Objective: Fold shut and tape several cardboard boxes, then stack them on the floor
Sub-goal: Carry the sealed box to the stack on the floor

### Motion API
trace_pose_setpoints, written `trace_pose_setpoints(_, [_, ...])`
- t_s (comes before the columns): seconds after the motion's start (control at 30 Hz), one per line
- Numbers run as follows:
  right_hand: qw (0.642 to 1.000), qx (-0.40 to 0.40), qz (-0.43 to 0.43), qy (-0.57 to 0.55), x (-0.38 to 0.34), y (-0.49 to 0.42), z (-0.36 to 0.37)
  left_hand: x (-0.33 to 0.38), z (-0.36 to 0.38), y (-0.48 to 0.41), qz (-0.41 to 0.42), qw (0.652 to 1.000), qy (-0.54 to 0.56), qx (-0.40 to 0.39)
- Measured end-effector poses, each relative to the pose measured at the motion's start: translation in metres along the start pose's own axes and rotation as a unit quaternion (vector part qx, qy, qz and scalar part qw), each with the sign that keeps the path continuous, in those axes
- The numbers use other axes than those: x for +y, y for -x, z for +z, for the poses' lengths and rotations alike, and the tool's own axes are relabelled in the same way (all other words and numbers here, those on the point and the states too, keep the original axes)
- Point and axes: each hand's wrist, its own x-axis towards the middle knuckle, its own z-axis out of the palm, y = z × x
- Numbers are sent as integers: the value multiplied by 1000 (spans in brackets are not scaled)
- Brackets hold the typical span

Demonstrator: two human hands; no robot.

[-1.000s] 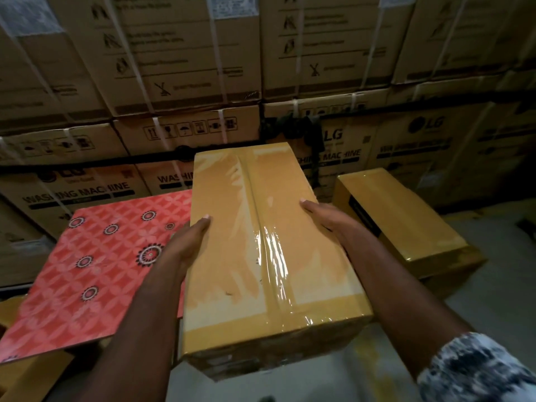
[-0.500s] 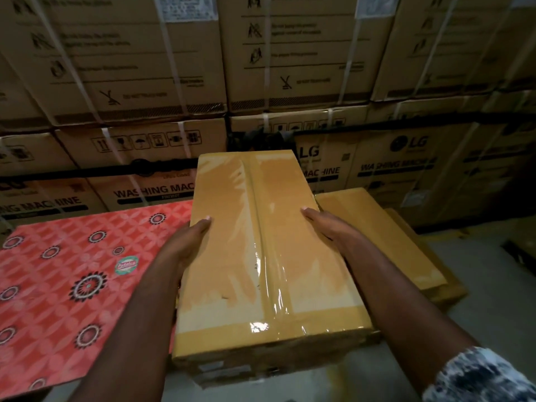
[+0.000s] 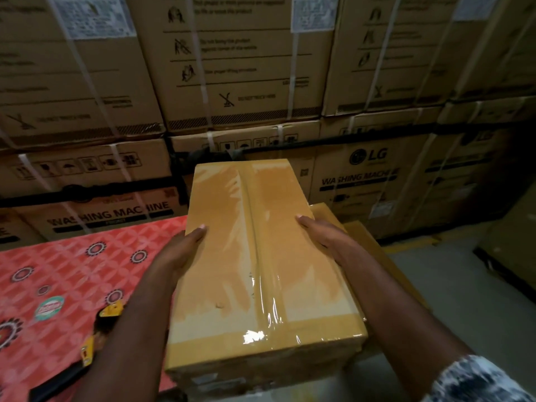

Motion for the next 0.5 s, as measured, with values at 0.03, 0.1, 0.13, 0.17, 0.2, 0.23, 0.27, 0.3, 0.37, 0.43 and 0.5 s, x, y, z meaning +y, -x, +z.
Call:
trace_pose_setpoints(0.03, [1000, 4, -3, 1, 1, -3, -11, 2, 9, 1, -7, 1000, 6, 5])
trace_pose_setpoints(0.1, [1000, 2, -8, 13, 3, -9, -39, 7, 33, 5, -18, 1000, 10, 13])
trace_pose_setpoints(0.13, [1000, -3, -1, 18, 4, -9, -53, 9, 48, 7, -20, 1000, 9, 15])
trace_pose_setpoints(0.17, [1000, -4, 3, 22, 7, -11, -69, 13, 65, 10, -19, 1000, 12, 17])
trace_pose_setpoints(0.2, [1000, -5, -3, 28, 11, -13, -86, 15, 81, 11, -19, 999, 13, 21])
trace_pose_setpoints(0.23, [999, -5, -4, 32, 16, -14, -103, 20, 100, 17, -18, 1000, 6, 25])
trace_pose_setpoints(0.27, [999, -8, -8, 30, 22, -17, -120, 23, 118, 21, -20, 999, 6, 31])
trace_pose_setpoints(0.3, [999, -6, -5, 33, 26, -20, -138, 26, 135, 24, -25, 999, 9, 36])
trace_pose_setpoints(0.37, [999, -7, -7, 37, 30, -15, -174, 33, 171, 29, -37, 998, 6, 44])
trace_pose_setpoints(0.43, [999, 3, -14, 31, 37, -19, -211, 33, 203, 27, -41, 998, -2, 49])
trace_pose_setpoints(0.5, [1000, 9, -14, 15, 46, -25, -245, 39, 240, 35, -48, 998, -5, 37])
